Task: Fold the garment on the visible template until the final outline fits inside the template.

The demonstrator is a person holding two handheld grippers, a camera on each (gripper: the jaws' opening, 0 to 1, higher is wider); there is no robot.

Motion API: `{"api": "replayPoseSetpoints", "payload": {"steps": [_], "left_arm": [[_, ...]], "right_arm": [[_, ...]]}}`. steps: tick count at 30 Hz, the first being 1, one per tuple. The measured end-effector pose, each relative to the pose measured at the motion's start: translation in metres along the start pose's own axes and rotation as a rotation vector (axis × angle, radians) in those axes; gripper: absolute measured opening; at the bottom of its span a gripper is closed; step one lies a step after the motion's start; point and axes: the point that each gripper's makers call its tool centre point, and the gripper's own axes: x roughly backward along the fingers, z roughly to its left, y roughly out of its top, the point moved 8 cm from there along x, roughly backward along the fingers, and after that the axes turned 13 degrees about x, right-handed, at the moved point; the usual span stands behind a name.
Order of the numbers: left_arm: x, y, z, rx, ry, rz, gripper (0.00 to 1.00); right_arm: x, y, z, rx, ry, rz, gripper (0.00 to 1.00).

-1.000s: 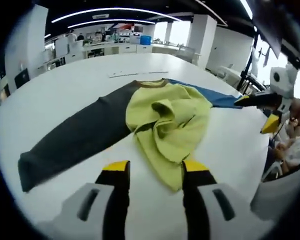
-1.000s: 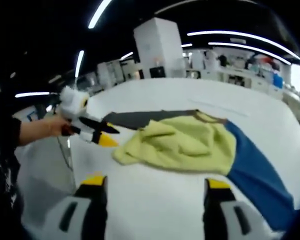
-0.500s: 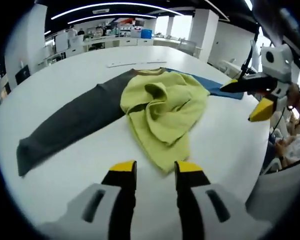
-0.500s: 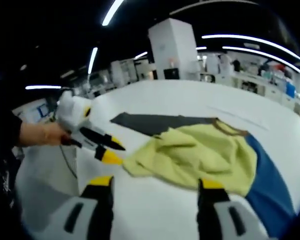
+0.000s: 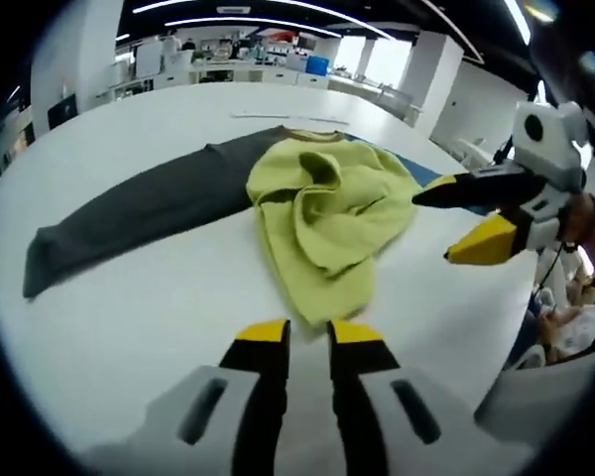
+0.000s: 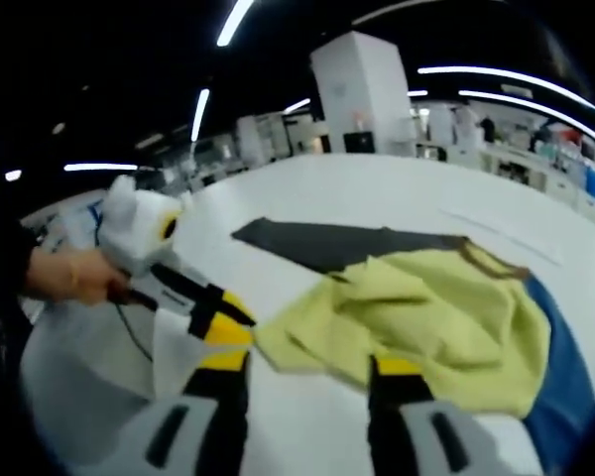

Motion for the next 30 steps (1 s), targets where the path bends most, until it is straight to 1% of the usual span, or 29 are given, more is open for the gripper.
{"api": "replayPoseSetpoints", "payload": {"steps": [1,3,7,9,14,16,20,21,24,28,30], "left_arm": [[-0.001,-0.001,0.0,0.025,0.002,-0.002,0.11],[-0.002,-0.002,0.0,0.048,0.002,-0.002,0.11],[-0.003,-0.003,-0.002,0.073,0.001,-0.006,0.11],[-0.002,-0.003,-0.001,0.117,0.004,-0.018,0.12],[-0.003,-0.004,0.003,0.192,0.008,-0.03,0.1],[-0.003,-0.002,0.0,0.211,0.015,-0.043,0.11],[-0.005,-0.004,-0.001,0.245,0.028,-0.033,0.13],[-0.005,-0.004,-0.002,0.28,0.023,-0.028,0.13],[-0.005,-0.003,-0.002,0.287,0.025,-0.036,0.14],[-0.006,-0.003,-0.003,0.309,0.034,-0.039,0.1],[-0.008,-0.002,-0.001,0.298,0.05,-0.032,0.06]], "right_arm": [[-0.004,0.0,0.001,0.004,0.005,0.001,0.4],[-0.012,0.001,0.002,0.006,0.016,0.007,0.37],[-0.024,0.001,0.005,0.004,0.027,0.013,0.3],[-0.031,0.0,0.006,0.002,0.03,0.018,0.27],[-0.046,0.0,0.005,0.004,0.033,0.041,0.25],[-0.051,-0.001,0.005,0.016,0.029,0.055,0.24],[-0.058,-0.002,0.008,0.028,0.021,0.072,0.21],[-0.059,-0.002,0.009,0.028,0.018,0.074,0.2],[-0.063,-0.001,0.01,0.045,0.012,0.088,0.18],[-0.068,0.0,0.009,0.036,-0.011,0.096,0.12],[-0.07,-0.002,0.008,0.043,-0.021,0.109,0.08]]}}
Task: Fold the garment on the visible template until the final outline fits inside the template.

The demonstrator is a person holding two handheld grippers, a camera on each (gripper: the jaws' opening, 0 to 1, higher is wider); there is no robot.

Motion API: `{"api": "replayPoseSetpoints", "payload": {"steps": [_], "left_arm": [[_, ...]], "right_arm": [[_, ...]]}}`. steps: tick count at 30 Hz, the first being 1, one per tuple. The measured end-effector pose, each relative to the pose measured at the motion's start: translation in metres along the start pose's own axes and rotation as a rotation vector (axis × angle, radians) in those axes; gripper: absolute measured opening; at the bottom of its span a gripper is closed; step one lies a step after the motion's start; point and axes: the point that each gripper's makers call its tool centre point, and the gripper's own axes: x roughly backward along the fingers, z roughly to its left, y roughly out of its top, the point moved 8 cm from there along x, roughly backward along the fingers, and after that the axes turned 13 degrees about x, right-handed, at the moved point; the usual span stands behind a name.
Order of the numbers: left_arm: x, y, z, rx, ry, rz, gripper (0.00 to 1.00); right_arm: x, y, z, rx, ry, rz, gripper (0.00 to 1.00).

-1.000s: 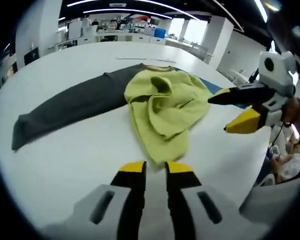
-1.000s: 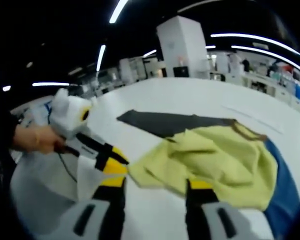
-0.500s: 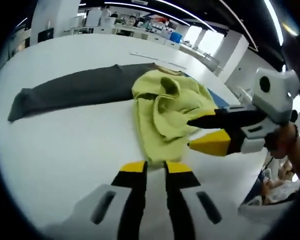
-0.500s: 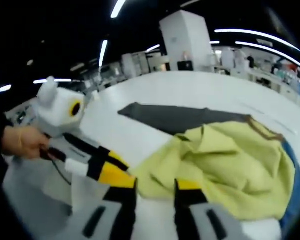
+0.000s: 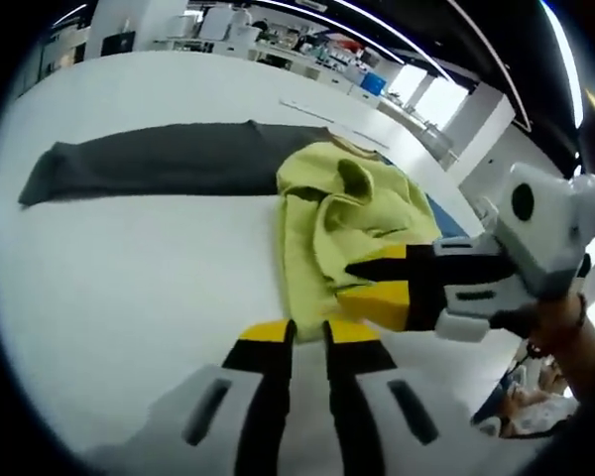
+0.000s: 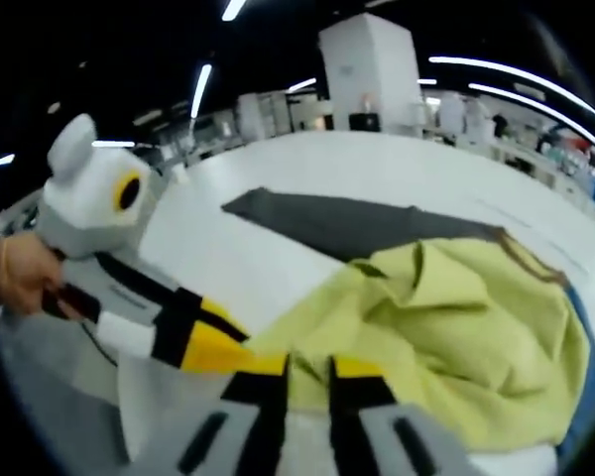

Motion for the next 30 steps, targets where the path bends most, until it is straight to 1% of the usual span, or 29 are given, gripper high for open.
{"api": "replayPoseSetpoints", "payload": {"steps": [2,4,5,7,11,13,15,21,24,27,30], "left_arm": [[-0.001,0.001,0.0,-0.011,0.009,0.003,0.05],[-0.001,0.001,-0.003,-0.033,0.018,0.013,0.03],[-0.001,0.001,-0.004,-0.041,0.02,0.01,0.01],[0.0,0.001,-0.004,-0.057,0.026,0.013,0.0],[0.003,0.002,-0.005,-0.065,0.019,0.012,0.0],[0.006,0.002,-0.005,-0.064,0.014,0.008,0.0],[0.008,0.004,-0.005,-0.08,0.008,-0.002,0.0],[0.018,0.013,-0.002,-0.113,0.006,-0.031,0.0],[0.026,0.016,-0.004,-0.134,0.009,-0.048,0.0],[0.029,0.021,-0.003,-0.154,0.01,-0.063,0.0],[0.033,0.023,-0.004,-0.166,0.005,-0.072,0.0]], "right_arm": [[-0.002,-0.002,-0.001,0.003,-0.01,0.014,0.05],[-0.001,-0.003,-0.002,-0.005,-0.022,0.012,0.01],[-0.001,-0.003,-0.003,-0.005,-0.022,0.014,0.0],[-0.001,-0.004,-0.004,-0.02,-0.03,0.012,0.0],[0.002,-0.005,-0.006,-0.058,-0.021,-0.002,0.0],[0.006,-0.003,-0.007,-0.074,-0.01,-0.019,0.0],[0.012,-0.002,-0.008,-0.082,0.001,-0.034,0.0],[0.043,0.001,-0.015,-0.088,0.023,-0.068,0.0],[0.06,0.0,-0.015,-0.085,0.018,-0.076,0.0],[0.081,-0.003,-0.015,-0.103,0.007,-0.089,0.0],[0.095,-0.007,-0.016,-0.106,-0.006,-0.096,0.0]]}}
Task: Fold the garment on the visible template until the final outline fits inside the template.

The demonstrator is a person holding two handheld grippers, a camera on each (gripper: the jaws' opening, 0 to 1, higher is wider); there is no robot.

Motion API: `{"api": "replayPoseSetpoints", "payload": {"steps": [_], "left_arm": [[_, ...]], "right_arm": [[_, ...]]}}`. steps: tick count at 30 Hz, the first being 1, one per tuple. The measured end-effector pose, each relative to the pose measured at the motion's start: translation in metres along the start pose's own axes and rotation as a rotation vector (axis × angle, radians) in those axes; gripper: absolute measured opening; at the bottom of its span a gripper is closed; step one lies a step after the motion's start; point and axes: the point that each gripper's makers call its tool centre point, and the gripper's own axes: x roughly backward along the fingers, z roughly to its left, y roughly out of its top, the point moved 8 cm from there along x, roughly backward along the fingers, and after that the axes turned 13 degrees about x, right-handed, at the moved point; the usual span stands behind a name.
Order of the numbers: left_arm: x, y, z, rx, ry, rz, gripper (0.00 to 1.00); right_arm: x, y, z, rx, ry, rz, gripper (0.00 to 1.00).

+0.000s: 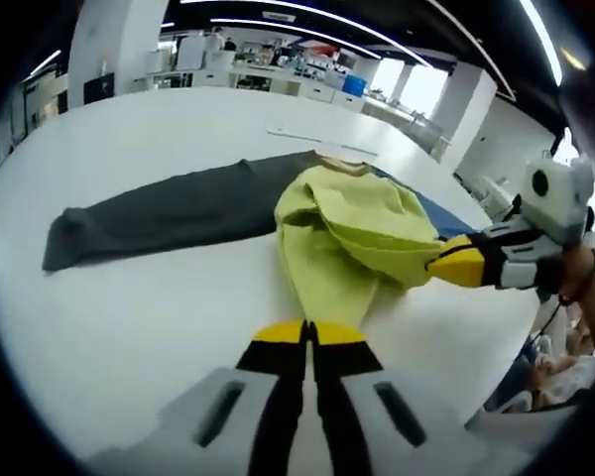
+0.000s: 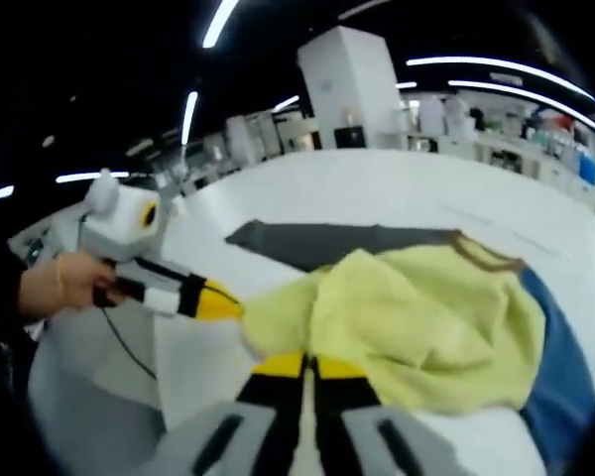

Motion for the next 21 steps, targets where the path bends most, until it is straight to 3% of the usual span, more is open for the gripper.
{"api": "replayPoseSetpoints", "payload": {"steps": [14,21], "left_arm": [[0.022,0.015,0.007,-0.195,0.006,-0.017,0.0],[0.031,0.011,0.007,-0.225,-0.011,-0.007,0.0]], "right_arm": [[0.061,-0.018,-0.005,-0.035,-0.007,-0.032,0.0],[0.087,-0.03,-0.002,-0.056,-0.024,-0.048,0.0]]}}
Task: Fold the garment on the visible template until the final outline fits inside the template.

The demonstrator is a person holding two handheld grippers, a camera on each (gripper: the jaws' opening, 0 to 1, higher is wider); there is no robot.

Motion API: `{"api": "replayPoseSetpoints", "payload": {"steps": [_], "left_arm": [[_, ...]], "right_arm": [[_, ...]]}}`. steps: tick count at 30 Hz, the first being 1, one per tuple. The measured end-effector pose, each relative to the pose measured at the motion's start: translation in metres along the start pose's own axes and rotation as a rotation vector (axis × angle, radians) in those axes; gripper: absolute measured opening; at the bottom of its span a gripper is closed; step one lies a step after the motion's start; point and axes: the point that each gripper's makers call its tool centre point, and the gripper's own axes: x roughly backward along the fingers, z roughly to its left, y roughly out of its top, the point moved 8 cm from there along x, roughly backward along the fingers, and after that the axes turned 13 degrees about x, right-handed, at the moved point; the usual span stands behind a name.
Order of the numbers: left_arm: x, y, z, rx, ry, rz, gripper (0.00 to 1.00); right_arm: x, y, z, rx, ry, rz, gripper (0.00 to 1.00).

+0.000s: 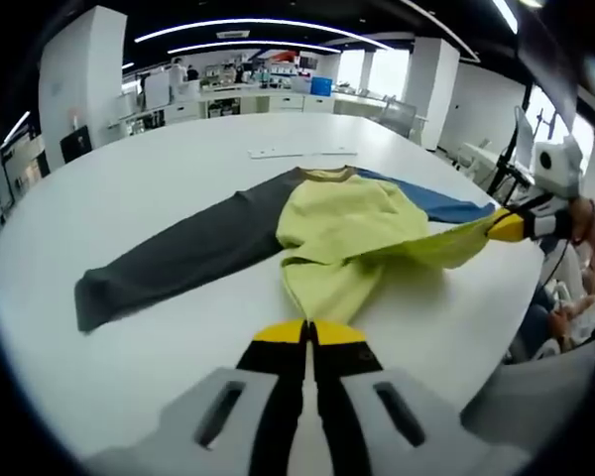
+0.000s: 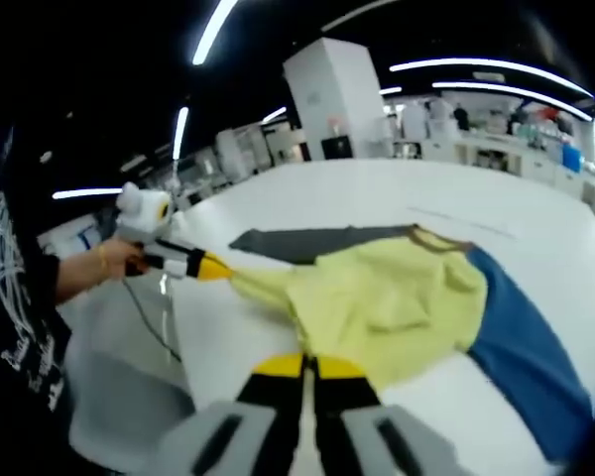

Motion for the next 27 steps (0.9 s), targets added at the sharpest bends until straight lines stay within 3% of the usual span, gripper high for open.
{"api": "replayPoseSetpoints", "payload": {"steps": [7,15,23,27], "left_arm": [[0.01,-0.007,-0.001,-0.04,-0.002,0.015,0.0],[0.02,-0.012,0.002,-0.084,0.009,0.031,0.0],[0.033,-0.022,0.001,-0.229,-0.002,0.081,0.0],[0.037,-0.028,0.006,-0.193,0.006,0.085,0.0]], "right_arm": [[0.019,-0.017,0.002,-0.059,0.005,-0.02,0.0],[0.039,-0.034,-0.004,-0.072,-0.046,0.022,0.0],[0.054,-0.051,-0.015,-0.094,-0.113,0.056,0.0],[0.06,-0.06,-0.018,-0.1,-0.14,0.078,0.0]]}}
